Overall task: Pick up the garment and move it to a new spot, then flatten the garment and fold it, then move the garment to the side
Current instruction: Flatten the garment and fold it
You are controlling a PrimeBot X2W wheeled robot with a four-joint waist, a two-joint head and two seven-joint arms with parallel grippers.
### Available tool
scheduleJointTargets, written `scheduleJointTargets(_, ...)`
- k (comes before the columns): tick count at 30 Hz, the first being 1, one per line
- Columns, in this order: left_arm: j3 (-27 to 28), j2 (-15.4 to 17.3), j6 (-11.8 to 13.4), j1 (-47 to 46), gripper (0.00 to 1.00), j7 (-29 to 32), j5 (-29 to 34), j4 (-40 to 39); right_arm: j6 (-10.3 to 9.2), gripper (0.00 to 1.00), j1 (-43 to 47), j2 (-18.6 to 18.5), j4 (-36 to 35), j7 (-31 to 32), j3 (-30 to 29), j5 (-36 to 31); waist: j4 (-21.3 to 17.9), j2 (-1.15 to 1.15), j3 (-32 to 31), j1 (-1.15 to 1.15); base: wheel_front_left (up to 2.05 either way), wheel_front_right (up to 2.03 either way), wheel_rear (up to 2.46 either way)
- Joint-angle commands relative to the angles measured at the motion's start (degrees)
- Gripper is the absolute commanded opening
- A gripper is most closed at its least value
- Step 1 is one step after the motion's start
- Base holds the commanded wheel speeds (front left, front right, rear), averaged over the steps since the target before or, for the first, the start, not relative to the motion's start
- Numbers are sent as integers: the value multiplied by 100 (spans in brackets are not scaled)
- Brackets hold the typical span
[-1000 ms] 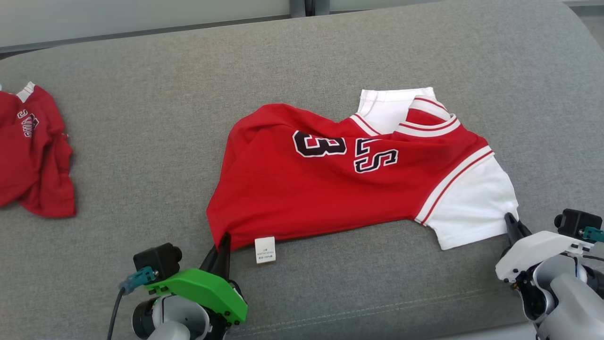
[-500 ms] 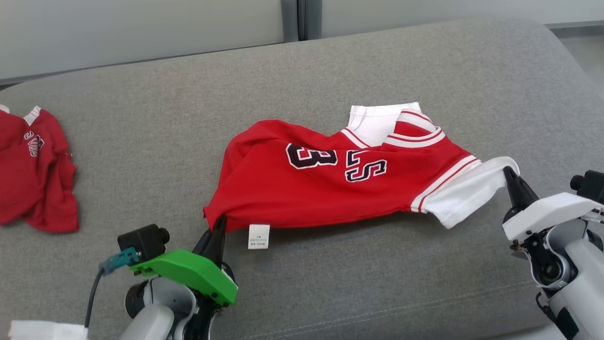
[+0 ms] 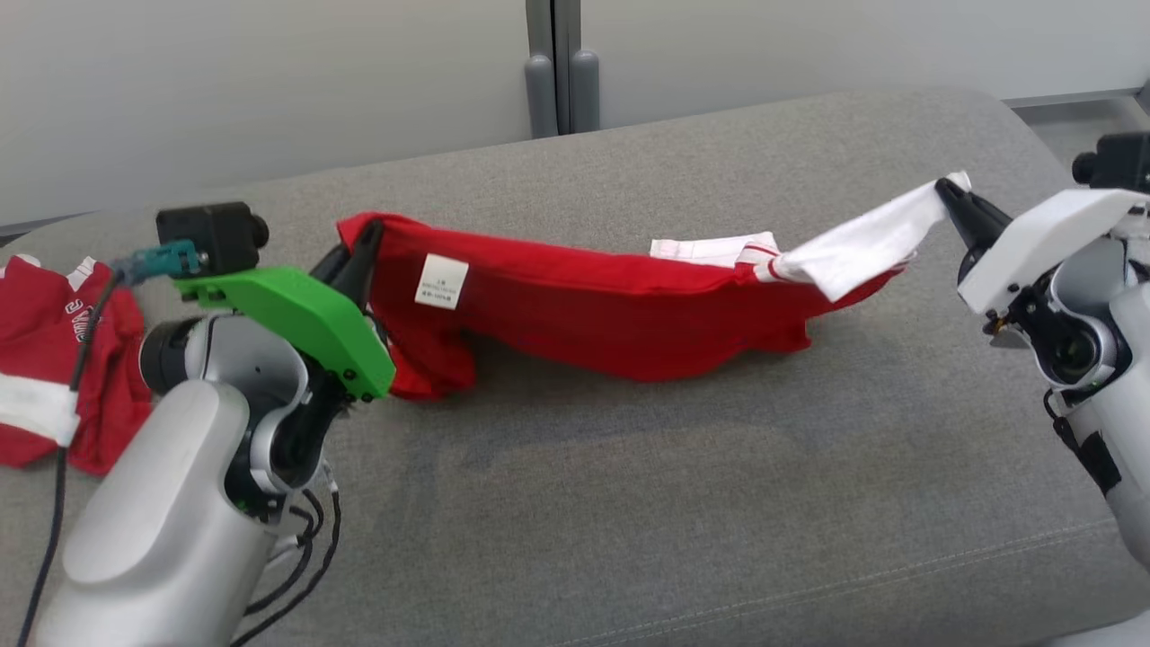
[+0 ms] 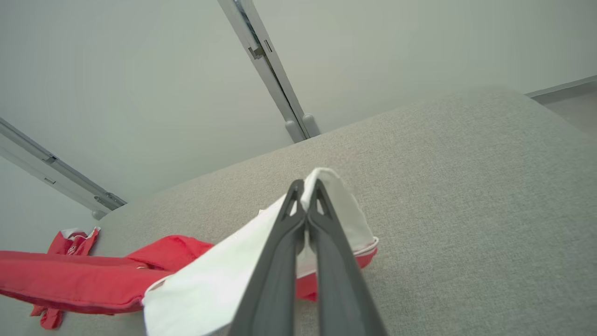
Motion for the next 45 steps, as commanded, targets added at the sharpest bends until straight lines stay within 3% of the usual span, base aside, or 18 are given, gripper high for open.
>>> scheduleJointTargets(1, 29, 28, -26, -229, 0, 71, 24, 20, -1, 0, -177, 3, -8, 84, -48, -121, -5, 0, -140, 0, 0, 0, 0)
scheduleJointTargets(16, 33, 87, -126, -2031, 0, 722, 199, 316, 0, 0, -1769, 285, -369, 664, -662, -1140, 63, 0, -421, 0, 0, 0, 0)
scheduleJointTargets(28, -31, 122, -34, -3130, 0, 1119, 437, 952, 0, 0, -3026, 576, -343, 1067, -1049, -2004, 95, 0, -47, 0, 0, 0, 0)
scheduleJointTargets(35, 31, 35, 33, -3832, 0, 807, 705, 1545, 0, 0, -3777, 754, -15, 818, -990, -2675, 106, 0, 657, 0, 0, 0, 0)
scheduleJointTargets(41, 111, -45, 56, -4795, 0, 12, 1136, 2113, 0, 0, -4778, 941, 397, 135, -954, -3435, 34, 0, 1515, 0, 0, 0, 0)
scheduleJointTargets(45, 136, -87, -12, -5547, 0, -714, 1473, 2629, -1, 0, -5620, 1192, 914, -650, -1158, -4047, -67, 0, 2164, 0, 0, 0, 0)
